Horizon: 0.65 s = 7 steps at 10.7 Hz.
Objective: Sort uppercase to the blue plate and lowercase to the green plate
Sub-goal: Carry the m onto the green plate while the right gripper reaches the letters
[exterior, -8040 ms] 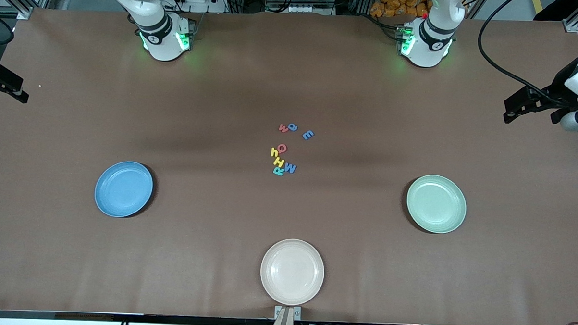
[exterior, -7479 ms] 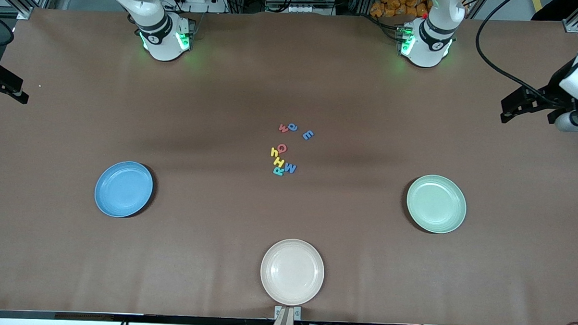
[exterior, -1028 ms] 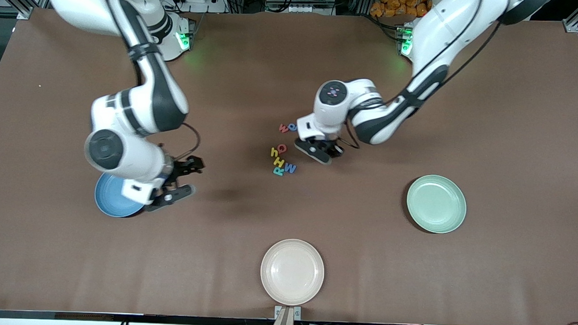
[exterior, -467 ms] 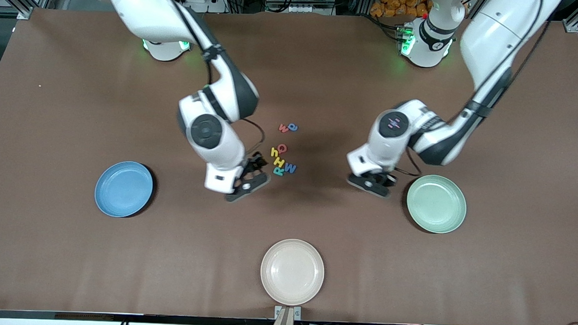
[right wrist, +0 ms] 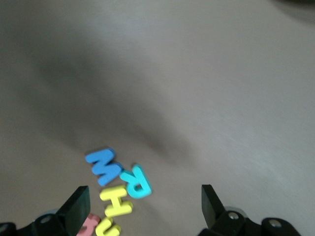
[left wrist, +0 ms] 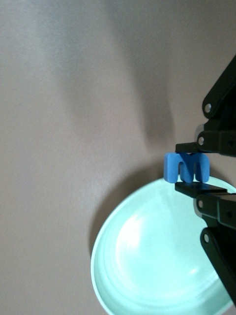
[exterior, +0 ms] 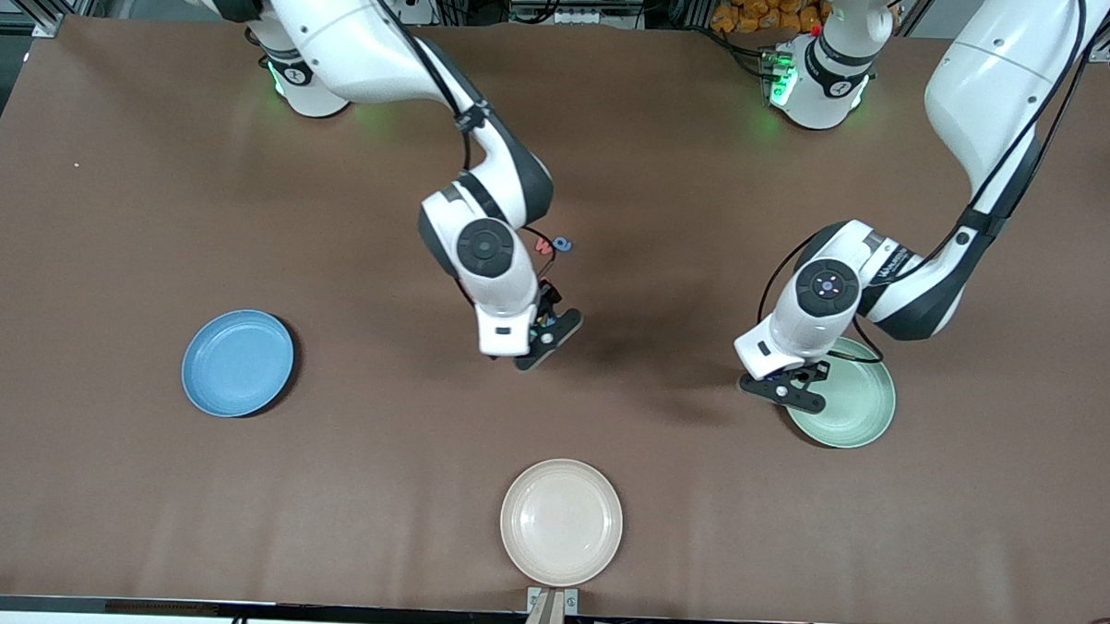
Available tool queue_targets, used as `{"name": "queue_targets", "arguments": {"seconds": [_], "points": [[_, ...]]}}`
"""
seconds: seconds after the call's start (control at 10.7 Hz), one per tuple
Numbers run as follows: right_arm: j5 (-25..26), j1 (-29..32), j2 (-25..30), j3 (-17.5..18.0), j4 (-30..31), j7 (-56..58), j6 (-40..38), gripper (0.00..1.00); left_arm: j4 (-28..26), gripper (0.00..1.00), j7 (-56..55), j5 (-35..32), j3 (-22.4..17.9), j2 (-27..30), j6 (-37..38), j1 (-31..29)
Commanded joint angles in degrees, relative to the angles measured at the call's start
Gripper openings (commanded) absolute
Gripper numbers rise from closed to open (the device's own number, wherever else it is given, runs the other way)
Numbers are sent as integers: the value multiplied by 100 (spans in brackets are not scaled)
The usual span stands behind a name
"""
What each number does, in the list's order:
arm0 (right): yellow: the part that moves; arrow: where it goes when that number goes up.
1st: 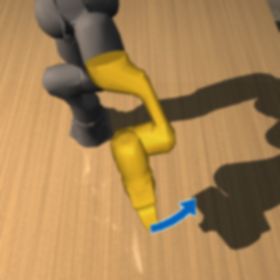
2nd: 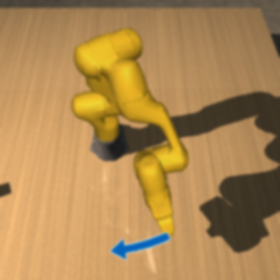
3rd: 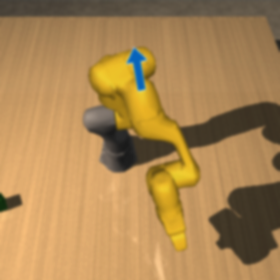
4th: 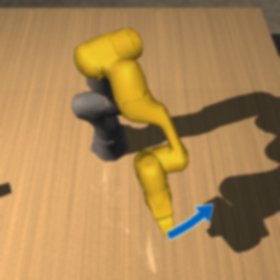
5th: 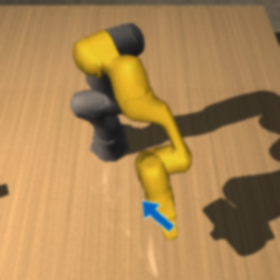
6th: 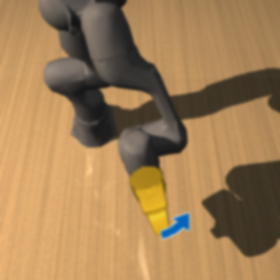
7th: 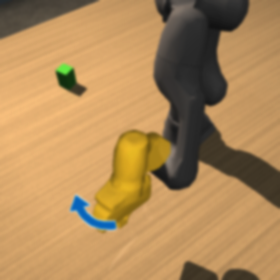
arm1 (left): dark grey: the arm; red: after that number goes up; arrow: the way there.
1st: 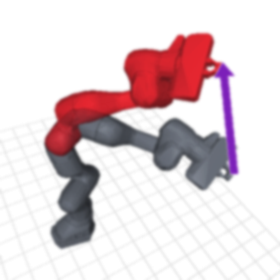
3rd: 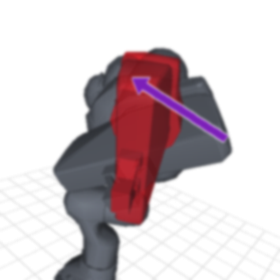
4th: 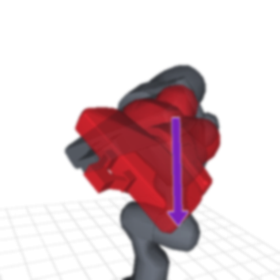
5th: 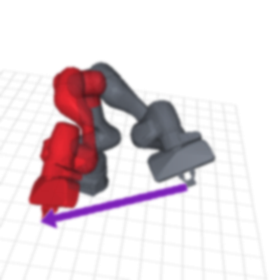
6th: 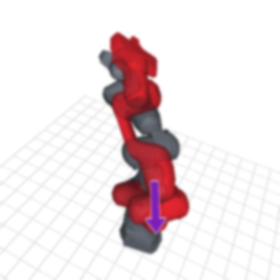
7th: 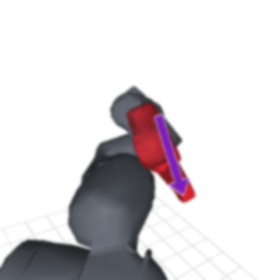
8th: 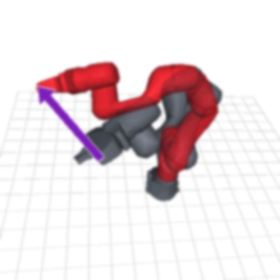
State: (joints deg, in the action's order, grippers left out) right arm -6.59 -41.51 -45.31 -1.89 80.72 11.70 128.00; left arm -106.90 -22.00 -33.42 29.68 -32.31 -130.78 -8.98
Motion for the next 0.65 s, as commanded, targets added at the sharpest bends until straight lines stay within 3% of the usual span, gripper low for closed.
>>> {"name": "queue_targets", "arguments": {"seconds": [0.0, 0.19, 0.56], "points": [[149, -103, -443, -48, -591, 507, -65, 100, 63, 0, 650, 623, -33, 331, 307, -199], [245, -287, -540, -57, -592, 658, -56, 100, 117, 0, 1564, 950, -190, 261, 308, -490], [509, -508, -672, -57, -531, 606, 162, 100, 187, 0, 1840, 1065, -305, 112, 299, -710]]}}
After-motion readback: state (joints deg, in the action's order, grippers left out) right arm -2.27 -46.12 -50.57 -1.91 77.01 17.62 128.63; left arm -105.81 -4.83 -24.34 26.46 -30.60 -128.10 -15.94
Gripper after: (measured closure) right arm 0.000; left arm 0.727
